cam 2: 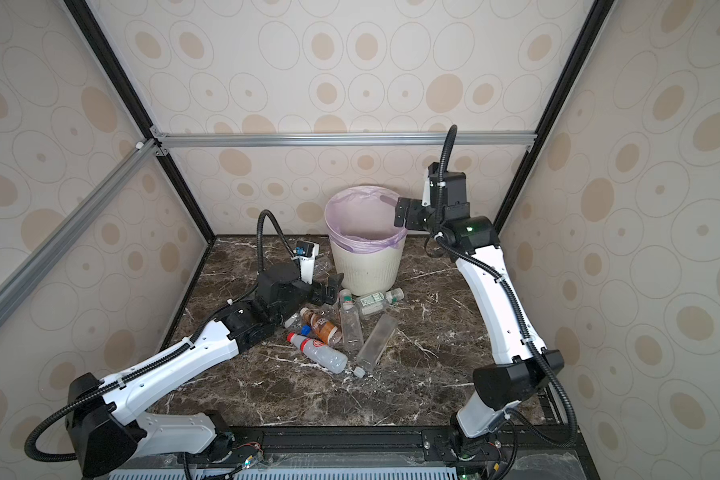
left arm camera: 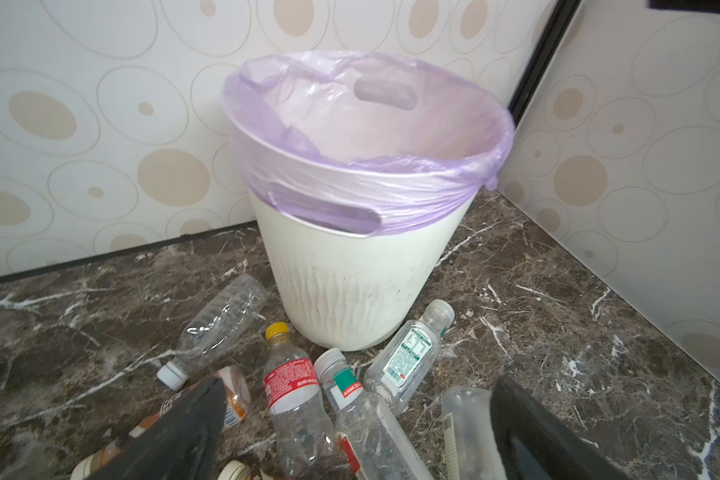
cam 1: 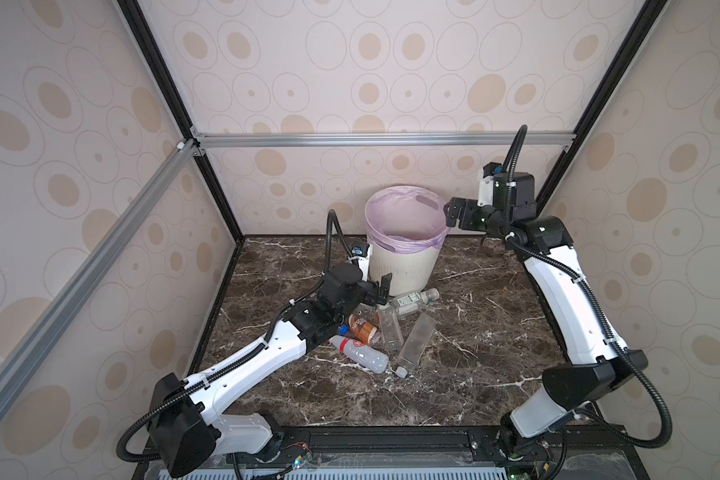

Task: Throw the plastic bottles in the bin
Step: 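Withdraw the right gripper while the left gripper draws back from the pile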

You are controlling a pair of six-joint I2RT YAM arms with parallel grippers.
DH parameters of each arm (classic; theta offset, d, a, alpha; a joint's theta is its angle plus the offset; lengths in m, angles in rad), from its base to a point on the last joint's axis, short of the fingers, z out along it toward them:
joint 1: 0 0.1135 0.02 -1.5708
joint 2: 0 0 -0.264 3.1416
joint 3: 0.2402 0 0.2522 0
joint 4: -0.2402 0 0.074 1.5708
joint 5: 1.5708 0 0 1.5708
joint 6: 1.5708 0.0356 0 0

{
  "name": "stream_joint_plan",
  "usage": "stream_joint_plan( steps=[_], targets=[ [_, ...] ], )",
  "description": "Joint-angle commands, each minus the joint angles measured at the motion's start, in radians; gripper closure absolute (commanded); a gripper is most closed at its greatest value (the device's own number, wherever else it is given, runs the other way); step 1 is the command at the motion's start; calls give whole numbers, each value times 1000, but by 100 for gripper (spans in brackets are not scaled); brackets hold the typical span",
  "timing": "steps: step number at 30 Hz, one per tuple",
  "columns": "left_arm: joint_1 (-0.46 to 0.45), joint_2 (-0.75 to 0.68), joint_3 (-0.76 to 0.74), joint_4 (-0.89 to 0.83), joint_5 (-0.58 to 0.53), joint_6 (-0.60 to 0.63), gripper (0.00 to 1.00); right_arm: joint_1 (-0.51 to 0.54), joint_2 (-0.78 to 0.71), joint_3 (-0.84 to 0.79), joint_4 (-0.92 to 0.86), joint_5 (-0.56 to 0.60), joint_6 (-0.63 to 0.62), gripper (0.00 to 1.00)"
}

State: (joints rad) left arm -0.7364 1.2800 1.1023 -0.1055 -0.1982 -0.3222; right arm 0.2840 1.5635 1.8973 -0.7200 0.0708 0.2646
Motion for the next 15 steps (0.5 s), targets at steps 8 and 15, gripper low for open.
stream_joint_plan(
  steps=[8,15],
  targets=[
    [211,-47,11,-232,148,-112,1,1,-293,-467,148,20,2,0],
    [355,-42,-46,-247,205,-148,1,2,-356,-677,234,-27,-5,0]
  ],
)
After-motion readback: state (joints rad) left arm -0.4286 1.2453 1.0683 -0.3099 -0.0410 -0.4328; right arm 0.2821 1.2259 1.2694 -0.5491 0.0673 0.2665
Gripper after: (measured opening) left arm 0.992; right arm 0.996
